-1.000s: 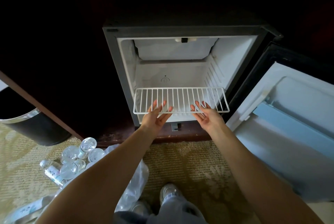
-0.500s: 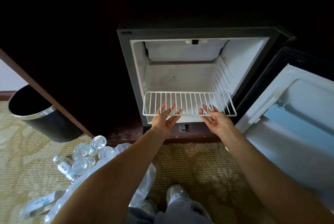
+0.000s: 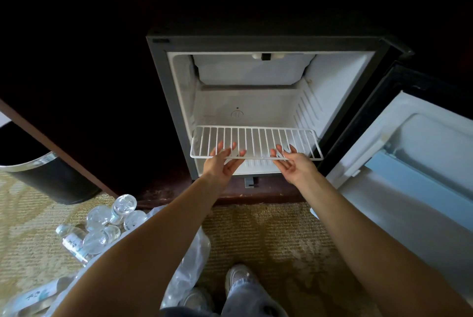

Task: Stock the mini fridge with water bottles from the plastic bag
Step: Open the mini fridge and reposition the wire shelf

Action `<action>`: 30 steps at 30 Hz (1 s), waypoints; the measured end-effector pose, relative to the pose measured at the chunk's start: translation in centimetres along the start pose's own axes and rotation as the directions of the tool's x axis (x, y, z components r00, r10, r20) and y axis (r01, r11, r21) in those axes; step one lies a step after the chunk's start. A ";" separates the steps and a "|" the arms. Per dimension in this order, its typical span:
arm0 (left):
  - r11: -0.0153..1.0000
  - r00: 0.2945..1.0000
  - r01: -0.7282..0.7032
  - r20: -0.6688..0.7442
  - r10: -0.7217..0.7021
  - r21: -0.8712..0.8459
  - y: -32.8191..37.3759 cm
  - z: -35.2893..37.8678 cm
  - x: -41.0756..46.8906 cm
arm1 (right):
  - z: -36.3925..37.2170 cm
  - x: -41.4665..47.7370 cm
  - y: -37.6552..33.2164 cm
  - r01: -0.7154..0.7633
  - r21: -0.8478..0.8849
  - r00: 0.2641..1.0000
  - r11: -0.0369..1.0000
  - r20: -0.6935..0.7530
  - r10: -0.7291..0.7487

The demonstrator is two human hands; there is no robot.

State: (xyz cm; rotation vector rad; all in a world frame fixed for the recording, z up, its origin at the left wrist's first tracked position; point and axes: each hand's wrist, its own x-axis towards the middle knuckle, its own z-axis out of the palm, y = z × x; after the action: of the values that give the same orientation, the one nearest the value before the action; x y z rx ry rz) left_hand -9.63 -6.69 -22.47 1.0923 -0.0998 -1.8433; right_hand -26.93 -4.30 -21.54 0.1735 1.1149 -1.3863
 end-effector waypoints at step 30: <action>1.000 0.998 -0.018 -0.057 0.018 -0.004 1.7 2.9 3.0 | 2.7 3.2 -2.2 0.064 -0.032 0.998 0.997 0.032 -0.063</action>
State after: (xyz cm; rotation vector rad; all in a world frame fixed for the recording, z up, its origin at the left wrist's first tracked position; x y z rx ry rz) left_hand -10.94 -10.92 -21.82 1.1363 -0.0718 -1.7944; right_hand -28.06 -8.89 -21.33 0.0933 1.1255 -1.4209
